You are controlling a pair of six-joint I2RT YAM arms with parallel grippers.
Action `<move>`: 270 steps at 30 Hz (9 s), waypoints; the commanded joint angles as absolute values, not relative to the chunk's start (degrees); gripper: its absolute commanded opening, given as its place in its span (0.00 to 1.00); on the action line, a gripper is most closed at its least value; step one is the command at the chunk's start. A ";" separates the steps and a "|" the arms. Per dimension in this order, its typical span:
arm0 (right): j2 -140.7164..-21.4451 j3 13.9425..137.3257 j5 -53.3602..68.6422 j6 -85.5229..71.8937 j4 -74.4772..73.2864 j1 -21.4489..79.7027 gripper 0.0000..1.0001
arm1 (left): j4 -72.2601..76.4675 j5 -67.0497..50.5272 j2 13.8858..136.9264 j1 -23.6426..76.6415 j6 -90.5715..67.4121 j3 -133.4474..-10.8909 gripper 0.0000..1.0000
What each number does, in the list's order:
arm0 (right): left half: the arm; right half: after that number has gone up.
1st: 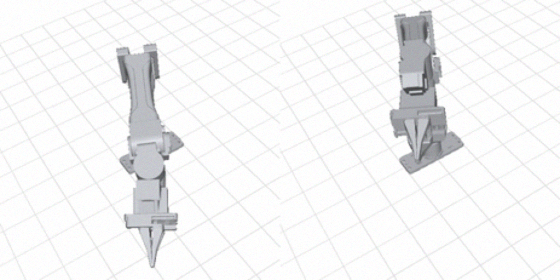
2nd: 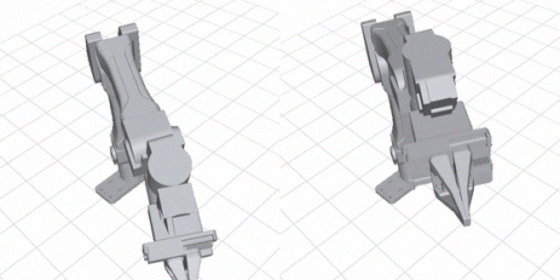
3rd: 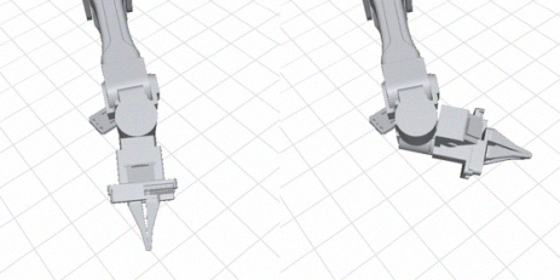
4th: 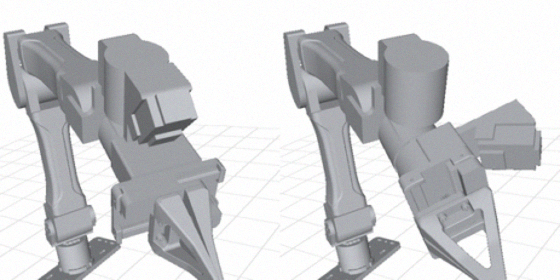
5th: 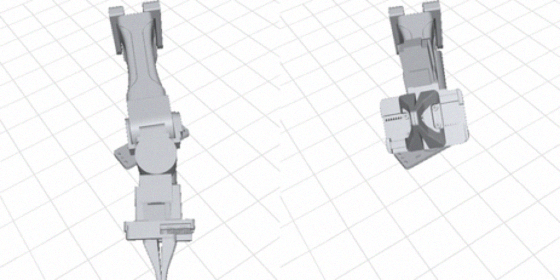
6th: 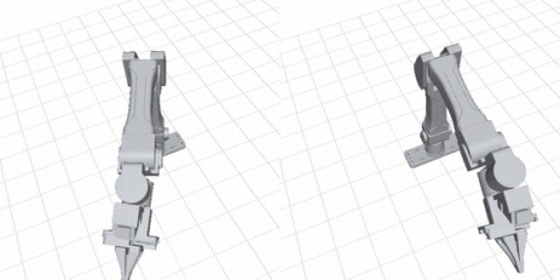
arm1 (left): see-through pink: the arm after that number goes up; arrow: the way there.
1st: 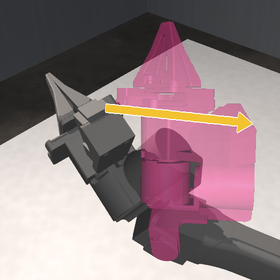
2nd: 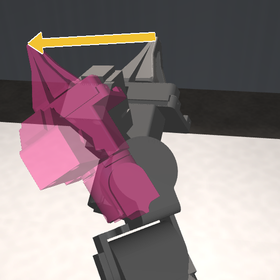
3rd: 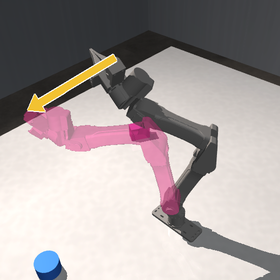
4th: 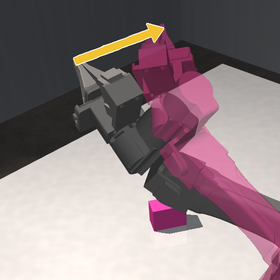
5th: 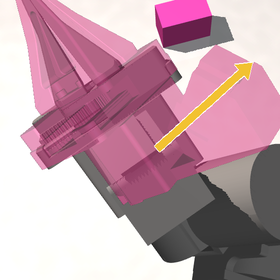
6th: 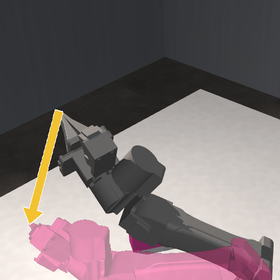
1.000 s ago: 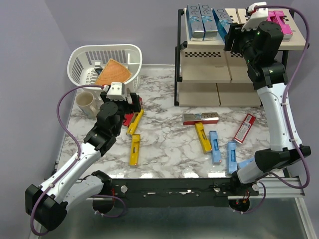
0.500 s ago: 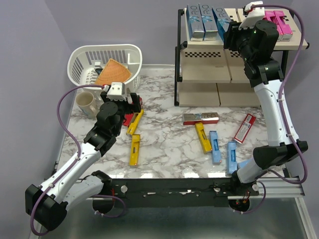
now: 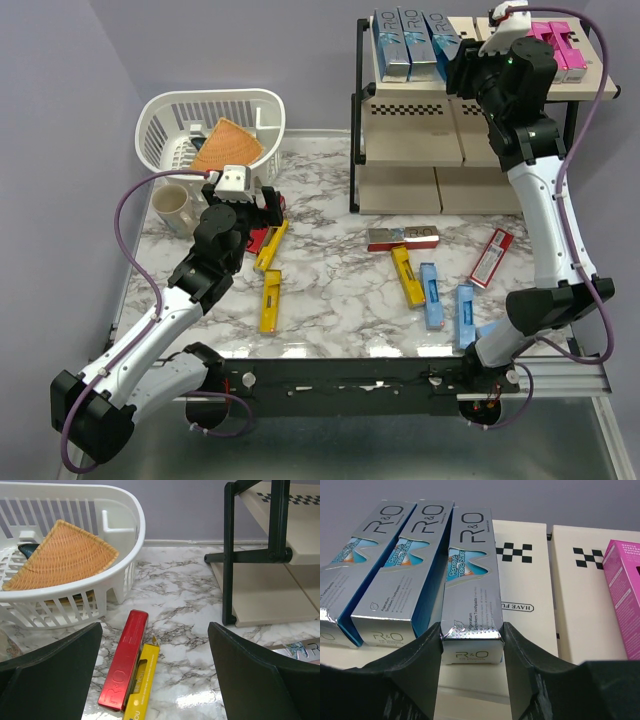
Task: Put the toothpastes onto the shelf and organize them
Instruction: Place the toothpaste on the shelf, then adjust the toothpaste on the shelf, then move the toothpaste to the center of the board, then pick up the toothpaste from the center of the board, then place the toothpaste on the shelf.
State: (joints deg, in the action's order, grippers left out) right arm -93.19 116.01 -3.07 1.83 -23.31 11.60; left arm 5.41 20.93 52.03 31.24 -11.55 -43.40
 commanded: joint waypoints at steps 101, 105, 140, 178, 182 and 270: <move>-23.73 42.45 18.81 -14.85 -16.09 11.51 1.00 | 9.14 8.01 122.34 30.94 -8.26 -134.30 0.99; -23.56 42.19 18.72 -14.68 -15.82 11.43 1.00 | 10.02 5.10 123.13 30.94 -8.26 -134.12 0.99; -24.69 40.87 19.16 -14.41 -16.61 11.51 1.00 | 12.31 6.76 116.73 30.94 -6.07 -129.56 0.99; -66.96 31.20 3.87 -25.04 -16.61 29.59 0.96 | -6.94 25.49 51.95 34.02 -4.92 -47.29 0.99; -71.01 32.87 0.36 -27.86 -15.13 39.27 0.91 | -7.38 24.26 50.89 33.75 -5.80 -46.93 0.99; -77.68 67.67 -28.48 2.37 6.15 37.80 0.41 | -6.68 20.65 51.59 33.66 -6.68 -45.70 0.99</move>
